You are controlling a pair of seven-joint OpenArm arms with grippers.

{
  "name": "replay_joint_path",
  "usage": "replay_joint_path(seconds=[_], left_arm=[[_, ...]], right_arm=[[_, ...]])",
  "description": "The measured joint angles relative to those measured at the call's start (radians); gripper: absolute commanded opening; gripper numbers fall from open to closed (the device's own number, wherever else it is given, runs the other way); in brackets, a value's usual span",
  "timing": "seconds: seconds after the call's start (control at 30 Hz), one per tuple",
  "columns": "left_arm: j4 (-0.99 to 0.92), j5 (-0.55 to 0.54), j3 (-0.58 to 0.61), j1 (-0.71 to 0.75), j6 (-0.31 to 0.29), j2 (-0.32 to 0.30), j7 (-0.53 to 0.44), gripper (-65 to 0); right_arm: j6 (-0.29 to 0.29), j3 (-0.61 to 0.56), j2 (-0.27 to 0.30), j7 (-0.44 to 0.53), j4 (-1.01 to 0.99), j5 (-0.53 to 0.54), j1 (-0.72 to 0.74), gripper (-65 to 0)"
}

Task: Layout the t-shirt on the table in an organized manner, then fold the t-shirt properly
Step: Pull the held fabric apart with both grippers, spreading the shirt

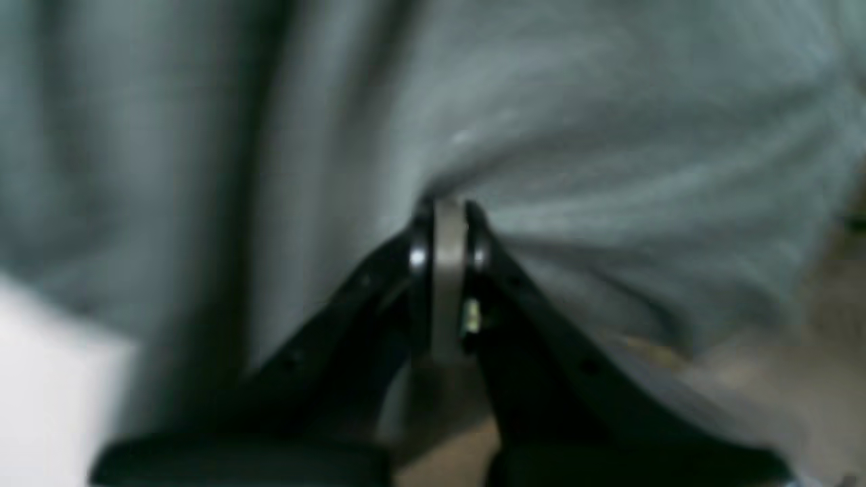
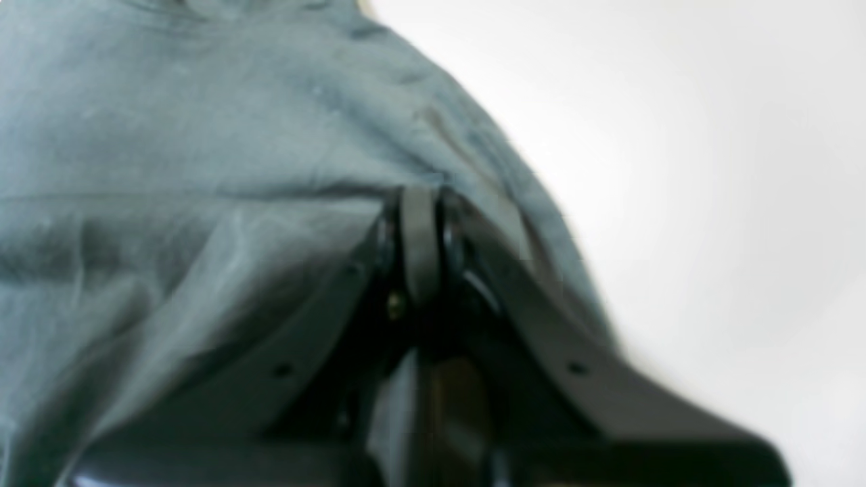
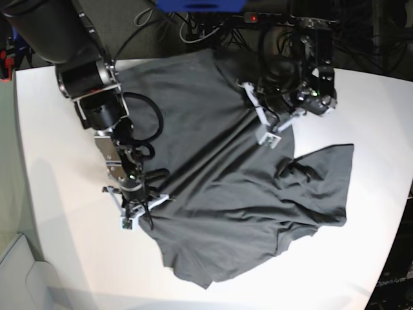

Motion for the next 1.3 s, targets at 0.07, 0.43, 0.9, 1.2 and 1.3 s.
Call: replay_joint_path(seconds=[0.07,0.43,0.9,1.2,1.3], left_arm=[[0.0,0.042,-0.069,-0.009,-0.007,-0.026,-0.005,-64.6],[-0.072,0.066,-0.321,-0.001,-0.008,-0.178,-0.077,-64.6],[-0.295,0.15,-0.396,-0.161,0.019,-0.253,-0.164,-64.6],[-0.294,0.163,-0.494,-0.198,0.012,-0.297,-0.13,-64.6],[-0.217,0.163,-0.555,-0.214,0.016,-0.304,-0.124,-64.6]], right_arm=[[0.0,-0.001,0.002,-0.003,0.0,0.0,0.0,-65.0],[0.002,0.004,0.008,-0.079,0.148,-0.008,-0.105,-65.0],[-0.022,-0.161,0.01,-0.404,0.772,-0.008,-0.488,-65.0],[-0.015,-0.307,0.008,-0.461,0.818,0.008,-0.49,-65.0],[-0.015,-0.31,0.027,-0.518,0.856,0.012,-0.476,-65.0]])
